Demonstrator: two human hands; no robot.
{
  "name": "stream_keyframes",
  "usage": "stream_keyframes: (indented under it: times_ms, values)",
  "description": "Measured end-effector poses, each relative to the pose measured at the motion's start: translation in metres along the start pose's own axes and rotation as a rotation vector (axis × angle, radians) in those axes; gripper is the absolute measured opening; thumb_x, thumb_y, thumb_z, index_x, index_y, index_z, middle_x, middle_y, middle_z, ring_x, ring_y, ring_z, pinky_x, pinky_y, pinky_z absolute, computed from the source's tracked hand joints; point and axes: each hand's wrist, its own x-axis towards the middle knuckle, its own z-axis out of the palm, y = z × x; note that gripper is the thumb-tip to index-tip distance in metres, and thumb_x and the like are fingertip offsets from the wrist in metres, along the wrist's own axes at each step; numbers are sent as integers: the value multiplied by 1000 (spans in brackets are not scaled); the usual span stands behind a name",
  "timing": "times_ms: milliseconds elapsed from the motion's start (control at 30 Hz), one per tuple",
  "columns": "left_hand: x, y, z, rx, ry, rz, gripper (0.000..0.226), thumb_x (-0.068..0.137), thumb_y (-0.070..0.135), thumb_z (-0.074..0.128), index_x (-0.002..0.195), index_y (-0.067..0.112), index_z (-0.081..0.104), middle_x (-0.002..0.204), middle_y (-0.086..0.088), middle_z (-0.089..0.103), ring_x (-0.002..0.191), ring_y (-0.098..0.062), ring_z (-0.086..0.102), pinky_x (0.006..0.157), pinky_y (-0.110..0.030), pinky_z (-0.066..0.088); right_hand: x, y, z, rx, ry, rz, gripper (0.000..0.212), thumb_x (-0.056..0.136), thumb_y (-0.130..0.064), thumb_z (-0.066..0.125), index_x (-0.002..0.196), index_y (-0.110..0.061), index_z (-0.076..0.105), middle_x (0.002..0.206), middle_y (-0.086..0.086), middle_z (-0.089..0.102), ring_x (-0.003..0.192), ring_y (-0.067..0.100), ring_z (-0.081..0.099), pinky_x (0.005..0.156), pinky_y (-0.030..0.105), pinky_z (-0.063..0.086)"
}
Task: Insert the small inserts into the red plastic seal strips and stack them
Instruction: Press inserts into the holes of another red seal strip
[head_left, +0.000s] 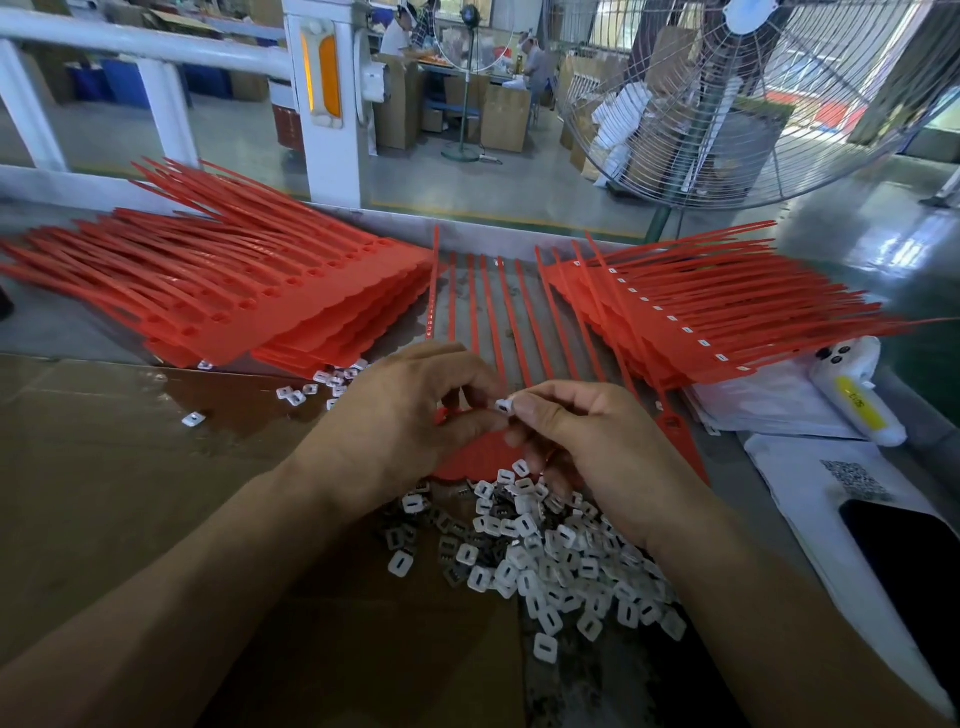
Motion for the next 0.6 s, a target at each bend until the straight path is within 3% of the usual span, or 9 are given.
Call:
stream_keyframes:
  times_ms: [100,200,367,600]
  values:
    - [2,-7,-5,48,3,-35,16,87,40,70,94,26,72,88,18,62,85,-5,59,73,-16,45,0,1,0,-79,119,-44,18,102,-30,64,93,-27,79,81,-2,75,61,9,59,51,19,45]
    - [2,-23,-13,120,-14,-135,14,86,44,70,91,31,73,87,20,62,87,2,56,73,-15,41,-2,2,-1,-168,220,-95,11,98,-33,70,96,-32,80,73,-17,73,53,-3,59,49,11,43]
    - [-1,-43,-23,196,-114,-358,9,81,39,81,82,35,73,83,20,63,83,7,56,66,-20,42,-3,1,3,-224,291,-161,7,93,-27,76,96,-31,82,78,-19,75,67,-4,67,59,6,47]
    - [-1,-43,-20,260,-147,-427,9,80,40,83,84,38,76,80,23,63,76,9,56,64,-16,40,-2,0,6,-231,310,-135,7,92,-25,77,89,-31,79,72,-15,72,64,-1,66,60,8,47]
